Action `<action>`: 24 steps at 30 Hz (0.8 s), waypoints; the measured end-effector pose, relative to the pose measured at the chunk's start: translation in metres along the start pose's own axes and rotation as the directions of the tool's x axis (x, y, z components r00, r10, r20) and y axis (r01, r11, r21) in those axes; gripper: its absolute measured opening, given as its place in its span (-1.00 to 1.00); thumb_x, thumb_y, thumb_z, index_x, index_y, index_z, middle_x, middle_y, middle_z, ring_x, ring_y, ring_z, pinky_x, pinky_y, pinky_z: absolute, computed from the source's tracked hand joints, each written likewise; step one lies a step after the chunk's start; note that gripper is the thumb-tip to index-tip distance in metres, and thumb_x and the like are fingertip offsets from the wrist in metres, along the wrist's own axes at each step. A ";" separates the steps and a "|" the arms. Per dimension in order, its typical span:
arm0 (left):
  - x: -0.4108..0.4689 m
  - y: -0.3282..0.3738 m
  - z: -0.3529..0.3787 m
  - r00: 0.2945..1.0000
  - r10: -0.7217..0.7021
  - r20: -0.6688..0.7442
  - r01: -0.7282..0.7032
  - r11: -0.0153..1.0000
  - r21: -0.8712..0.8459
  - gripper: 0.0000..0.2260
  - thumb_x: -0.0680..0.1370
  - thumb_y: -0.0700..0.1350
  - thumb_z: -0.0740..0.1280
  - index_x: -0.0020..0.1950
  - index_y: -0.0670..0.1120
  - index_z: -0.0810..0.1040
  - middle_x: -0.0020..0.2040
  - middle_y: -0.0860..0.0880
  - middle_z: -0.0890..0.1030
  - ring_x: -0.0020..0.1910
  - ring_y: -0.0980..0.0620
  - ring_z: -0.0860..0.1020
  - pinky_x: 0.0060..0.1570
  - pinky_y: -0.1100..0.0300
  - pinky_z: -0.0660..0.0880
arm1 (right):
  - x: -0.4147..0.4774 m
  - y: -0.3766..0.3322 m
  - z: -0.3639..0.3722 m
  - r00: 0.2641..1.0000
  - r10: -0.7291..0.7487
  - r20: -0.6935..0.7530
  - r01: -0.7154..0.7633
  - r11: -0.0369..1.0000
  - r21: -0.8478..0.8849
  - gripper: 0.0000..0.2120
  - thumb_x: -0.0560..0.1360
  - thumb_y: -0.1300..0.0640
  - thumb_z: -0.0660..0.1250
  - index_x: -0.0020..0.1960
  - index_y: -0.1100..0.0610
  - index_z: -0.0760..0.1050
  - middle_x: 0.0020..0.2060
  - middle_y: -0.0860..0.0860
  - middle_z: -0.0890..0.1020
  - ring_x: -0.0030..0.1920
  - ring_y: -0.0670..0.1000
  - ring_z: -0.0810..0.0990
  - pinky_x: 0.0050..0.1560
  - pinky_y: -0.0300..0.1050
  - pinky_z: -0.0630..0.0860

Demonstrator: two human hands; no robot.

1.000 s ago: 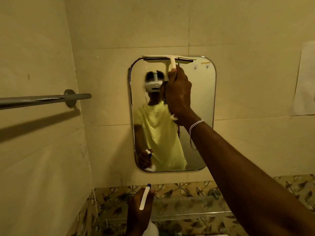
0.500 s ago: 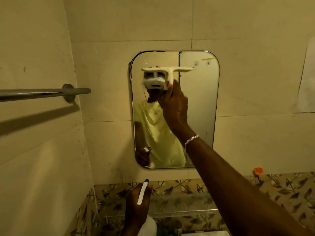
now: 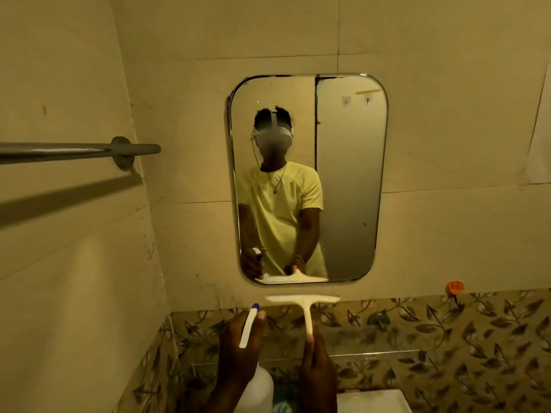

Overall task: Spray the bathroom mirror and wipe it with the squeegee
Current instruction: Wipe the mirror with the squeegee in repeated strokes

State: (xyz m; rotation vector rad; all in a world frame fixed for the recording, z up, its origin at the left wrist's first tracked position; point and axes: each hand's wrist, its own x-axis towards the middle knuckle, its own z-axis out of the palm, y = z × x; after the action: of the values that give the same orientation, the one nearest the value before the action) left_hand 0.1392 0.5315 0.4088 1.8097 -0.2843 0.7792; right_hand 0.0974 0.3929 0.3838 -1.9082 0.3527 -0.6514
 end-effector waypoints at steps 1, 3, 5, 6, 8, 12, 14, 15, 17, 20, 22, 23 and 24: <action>0.001 0.000 -0.001 1.000 0.005 -0.008 -0.005 1.000 0.009 -0.77 0.60 -0.03 0.37 -0.26 0.07 0.60 -0.25 0.12 0.69 -0.30 0.13 0.68 -0.35 0.39 0.56 | 0.006 -0.017 -0.005 0.999 -0.039 -0.015 0.040 0.998 0.058 -0.60 0.70 0.01 0.10 0.47 0.06 0.47 -0.08 -0.03 0.69 -0.10 -0.15 0.67 -0.11 -0.37 0.58; 0.004 0.002 -0.002 1.000 0.011 -0.017 -0.011 1.000 0.026 -0.76 0.60 -0.09 0.38 -0.27 0.08 0.59 -0.24 0.12 0.68 -0.32 0.13 0.67 -0.38 0.39 0.55 | 0.025 -0.064 -0.018 0.986 -0.163 -0.040 0.168 0.967 0.193 -0.62 0.70 0.02 0.11 0.47 0.04 0.44 -0.30 -0.05 0.61 -0.38 -0.17 0.58 -0.44 -0.35 0.50; 0.007 0.004 -0.001 1.000 0.025 -0.012 -0.025 0.999 0.043 -0.75 0.60 -0.11 0.39 -0.28 0.07 0.59 -0.23 0.11 0.68 -0.32 0.14 0.65 -0.38 0.45 0.48 | 0.053 -0.125 -0.034 0.946 -0.312 -0.092 0.325 0.901 0.285 -0.61 0.71 0.02 0.10 0.50 0.02 0.39 -0.25 -0.05 0.62 -0.37 -0.20 0.59 -0.46 -0.38 0.48; 0.008 0.005 -0.001 1.000 0.022 -0.012 -0.021 0.998 0.054 -0.75 0.60 -0.12 0.40 -0.28 0.07 0.59 -0.22 0.13 0.68 -0.31 0.17 0.65 -0.37 0.48 0.46 | 0.067 -0.156 -0.042 0.919 -0.375 -0.126 0.395 0.871 0.292 -0.62 0.72 0.02 0.09 0.50 0.03 0.40 -0.22 -0.08 0.63 -0.32 -0.23 0.61 -0.43 -0.41 0.48; 0.011 0.006 0.000 1.000 -0.019 -0.017 0.020 0.998 0.057 -0.76 0.60 -0.11 0.41 -0.26 0.10 0.60 -0.19 0.20 0.69 -0.27 0.23 0.66 -0.37 0.52 0.45 | 0.093 -0.217 -0.055 0.860 -0.473 -0.195 0.511 0.807 0.297 -0.64 0.74 0.05 0.10 0.46 0.11 0.44 -0.18 -0.12 0.62 -0.24 -0.25 0.63 -0.38 -0.43 0.51; 0.012 0.004 0.002 1.000 -0.019 -0.003 0.019 0.998 0.053 -0.78 0.62 -0.03 0.39 -0.23 0.12 0.61 -0.19 0.11 0.69 -0.28 0.18 0.66 -0.36 0.40 0.50 | 0.135 -0.305 -0.071 0.800 -0.552 -0.234 0.599 0.748 0.286 -0.66 0.75 0.06 0.07 0.43 0.15 0.43 -0.14 0.14 0.67 -0.24 0.09 0.67 -0.30 0.03 0.67; 0.013 0.003 0.001 1.000 -0.005 -0.006 0.005 0.999 0.045 -0.79 0.61 -0.01 0.37 -0.23 0.13 0.60 -0.20 0.09 0.68 -0.28 0.17 0.65 -0.35 0.38 0.51 | 0.151 -0.334 -0.073 0.800 -0.538 -0.266 0.597 0.755 0.272 -0.65 0.75 0.06 0.06 0.40 0.19 0.45 -0.11 0.09 0.67 -0.26 -0.01 0.65 -0.32 -0.10 0.62; 0.013 0.003 0.000 1.000 -0.006 -0.011 0.007 0.999 0.042 -0.79 0.61 -0.01 0.38 -0.23 0.13 0.60 -0.20 0.08 0.68 -0.29 0.17 0.66 -0.36 0.39 0.51 | 0.157 -0.345 -0.073 0.798 -0.531 -0.284 0.597 0.762 0.252 -0.65 0.75 0.07 0.05 0.39 0.20 0.46 -0.12 0.07 0.65 -0.27 -0.06 0.62 -0.32 -0.16 0.57; 0.014 0.001 -0.002 1.000 -0.011 -0.011 0.012 1.000 0.027 -0.78 0.61 0.05 0.36 -0.22 0.08 0.62 -0.22 0.06 0.68 -0.29 0.15 0.66 -0.35 0.34 0.53 | 0.164 -0.358 -0.070 0.794 -0.526 -0.306 0.596 0.772 0.219 -0.65 0.75 0.07 0.05 0.37 0.20 0.47 -0.06 0.11 0.66 -0.20 0.00 0.64 -0.23 -0.09 0.59; 0.013 -0.002 -0.004 1.000 0.003 -0.020 -0.003 1.000 0.017 -0.69 0.62 0.15 0.33 -0.23 0.01 0.63 -0.25 0.05 0.67 -0.30 0.12 0.65 -0.33 0.22 0.55 | 0.167 -0.363 -0.061 0.791 -0.520 -0.322 0.593 0.781 0.197 -0.65 0.75 0.06 0.04 0.37 0.20 0.47 0.06 0.17 0.67 -0.02 0.12 0.68 -0.04 0.01 0.65; 0.013 -0.004 -0.006 1.000 0.017 -0.021 -0.017 1.000 0.006 -0.68 0.62 0.14 0.33 -0.25 0.01 0.61 -0.31 0.02 0.64 -0.33 0.09 0.64 -0.32 0.11 0.57 | 0.166 -0.364 -0.052 0.784 -0.529 -0.325 0.599 0.782 0.172 -0.64 0.75 0.06 0.05 0.40 0.21 0.45 0.05 0.17 0.67 -0.06 0.07 0.67 -0.07 -0.01 0.66; 0.013 -0.006 -0.007 0.999 0.027 -0.018 -0.027 1.000 0.003 -0.67 0.61 0.15 0.33 -0.27 0.00 0.59 -0.35 0.00 0.62 -0.35 0.08 0.63 -0.33 0.06 0.58 | 0.164 -0.365 -0.048 0.778 -0.542 -0.319 0.607 0.779 0.157 -0.63 0.75 0.06 0.05 0.42 0.20 0.44 0.02 0.16 0.68 -0.09 0.04 0.66 -0.10 -0.02 0.66; 0.014 -0.006 -0.008 0.999 0.036 -0.016 -0.036 0.999 0.001 -0.66 0.60 0.17 0.31 -0.28 0.00 0.58 -0.38 0.00 0.60 -0.36 0.07 0.62 -0.34 0.04 0.58 | 0.162 -0.364 -0.044 0.771 -0.555 -0.312 0.618 0.771 0.154 -0.64 0.75 0.06 0.06 0.42 0.20 0.43 -0.01 0.14 0.67 -0.13 0.03 0.66 -0.12 0.00 0.67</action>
State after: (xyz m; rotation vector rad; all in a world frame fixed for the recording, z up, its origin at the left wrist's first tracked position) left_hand 0.1501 0.5431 0.4139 1.8027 -0.3073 0.8186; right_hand 0.1853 0.4277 0.7737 -1.6826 -0.1993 -1.3051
